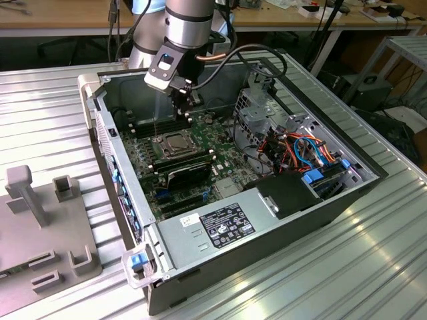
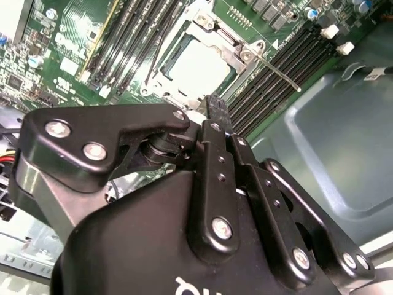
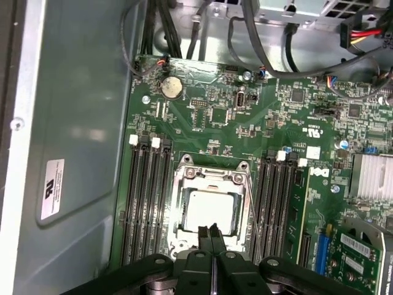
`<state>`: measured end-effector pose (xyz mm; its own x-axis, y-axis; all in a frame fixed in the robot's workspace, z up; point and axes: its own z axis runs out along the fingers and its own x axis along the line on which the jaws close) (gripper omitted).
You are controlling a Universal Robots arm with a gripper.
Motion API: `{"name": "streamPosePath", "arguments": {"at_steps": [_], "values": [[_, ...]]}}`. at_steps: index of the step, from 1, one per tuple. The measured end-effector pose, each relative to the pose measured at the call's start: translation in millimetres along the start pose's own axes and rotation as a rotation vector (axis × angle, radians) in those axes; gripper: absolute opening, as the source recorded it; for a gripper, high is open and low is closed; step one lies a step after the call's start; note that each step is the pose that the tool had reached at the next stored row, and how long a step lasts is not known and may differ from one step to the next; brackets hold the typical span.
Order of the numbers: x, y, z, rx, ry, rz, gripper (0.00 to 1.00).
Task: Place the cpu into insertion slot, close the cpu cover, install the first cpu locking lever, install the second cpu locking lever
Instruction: 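Install the first cpu locking lever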
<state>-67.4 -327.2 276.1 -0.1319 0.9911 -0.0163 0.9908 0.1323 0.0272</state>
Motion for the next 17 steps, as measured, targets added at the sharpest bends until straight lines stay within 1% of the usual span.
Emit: {"name": "streamPosePath", "arguments": {"at_steps": [2,5,7,8,10,13,15,17], "values": [[0.0,0.0,-0.1,-0.0004,0.0007,-0.029,0.11],[0.0,-0.1,0.0,-0.0014,0.0023,-0.084,0.11],[0.0,-0.1,0.0,-0.0020,0.0034,-0.125,0.11],[0.0,-0.1,0.0,-0.0025,0.0042,-0.154,0.11],[0.0,-0.1,0.1,-0.0031,0.0051,-0.189,0.11],[0.0,-0.1,0.1,-0.0046,0.0077,-0.284,0.11],[0.0,-0.1,0.1,-0.0051,0.0085,-0.316,0.11],[0.0,-0.1,0.1,-0.0055,0.0092,-0.339,0.11]]}}
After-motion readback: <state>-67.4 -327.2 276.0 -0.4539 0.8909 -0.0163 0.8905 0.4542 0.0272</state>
